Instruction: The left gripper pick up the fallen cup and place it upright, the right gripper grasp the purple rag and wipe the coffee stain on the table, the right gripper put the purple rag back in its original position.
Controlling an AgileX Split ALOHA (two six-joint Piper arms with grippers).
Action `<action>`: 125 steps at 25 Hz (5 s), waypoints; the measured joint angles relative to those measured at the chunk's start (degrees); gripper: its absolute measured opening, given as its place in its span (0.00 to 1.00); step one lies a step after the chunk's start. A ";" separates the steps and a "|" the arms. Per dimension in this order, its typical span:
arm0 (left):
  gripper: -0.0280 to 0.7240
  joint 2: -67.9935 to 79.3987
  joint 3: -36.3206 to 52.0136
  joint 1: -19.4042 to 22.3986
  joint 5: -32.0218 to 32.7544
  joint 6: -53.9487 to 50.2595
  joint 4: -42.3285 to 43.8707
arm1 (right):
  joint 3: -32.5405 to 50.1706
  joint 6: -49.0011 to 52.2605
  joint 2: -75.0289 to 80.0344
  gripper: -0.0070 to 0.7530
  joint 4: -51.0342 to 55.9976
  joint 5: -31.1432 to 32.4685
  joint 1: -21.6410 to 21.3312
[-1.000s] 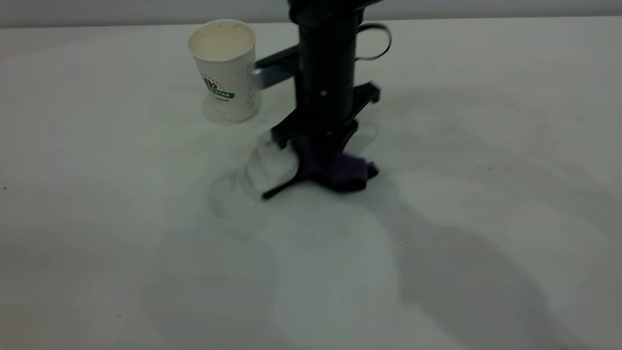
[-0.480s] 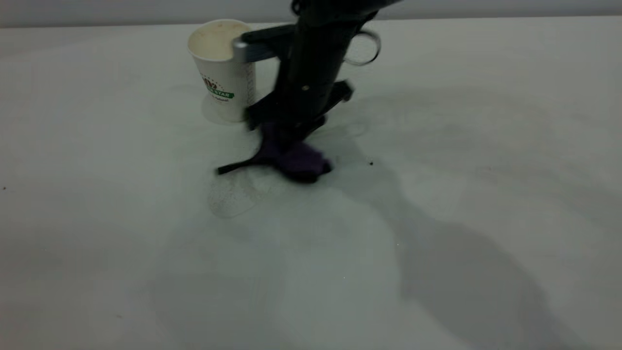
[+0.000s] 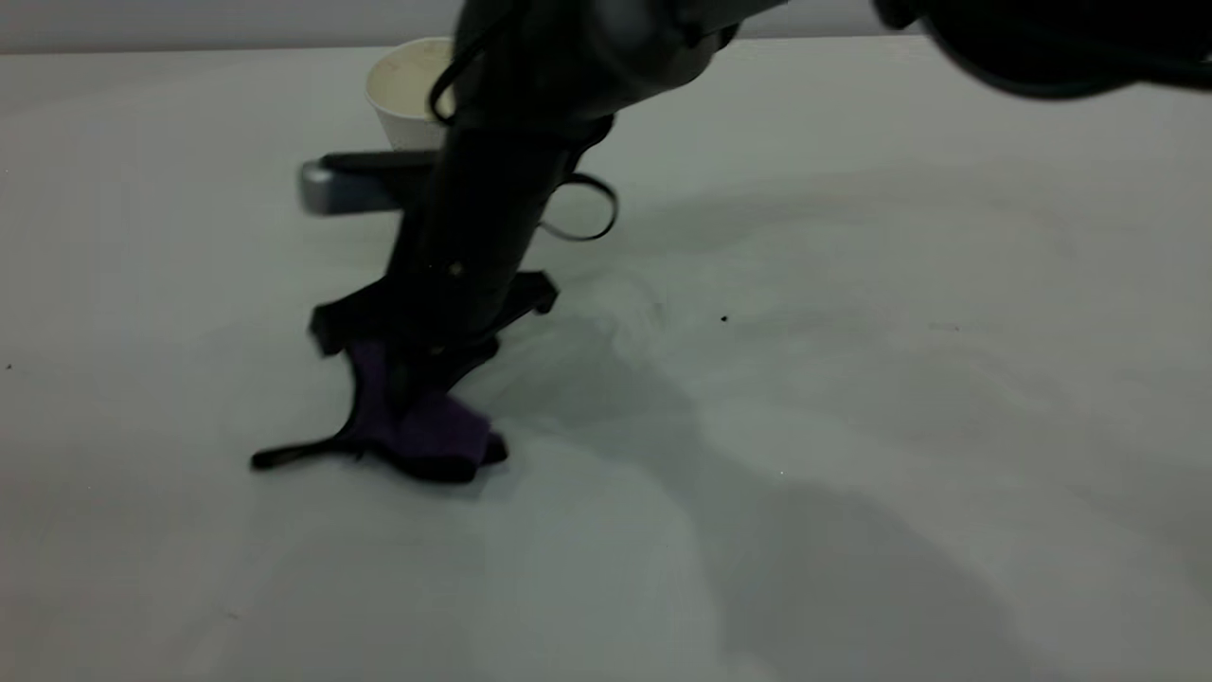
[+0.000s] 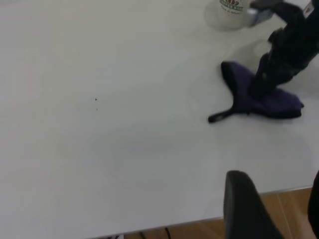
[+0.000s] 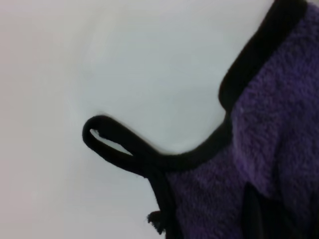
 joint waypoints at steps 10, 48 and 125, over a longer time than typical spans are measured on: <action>0.55 0.00 0.00 0.00 0.00 0.00 0.00 | -0.49 13.43 -1.06 0.16 -16.96 8.72 -10.51; 0.55 0.00 0.00 0.00 0.00 0.05 0.00 | 12.96 8.68 -53.25 0.96 -28.98 31.13 -35.64; 0.55 0.00 0.00 0.00 0.00 0.01 0.00 | 90.37 8.65 -158.50 0.72 -31.38 26.53 -44.89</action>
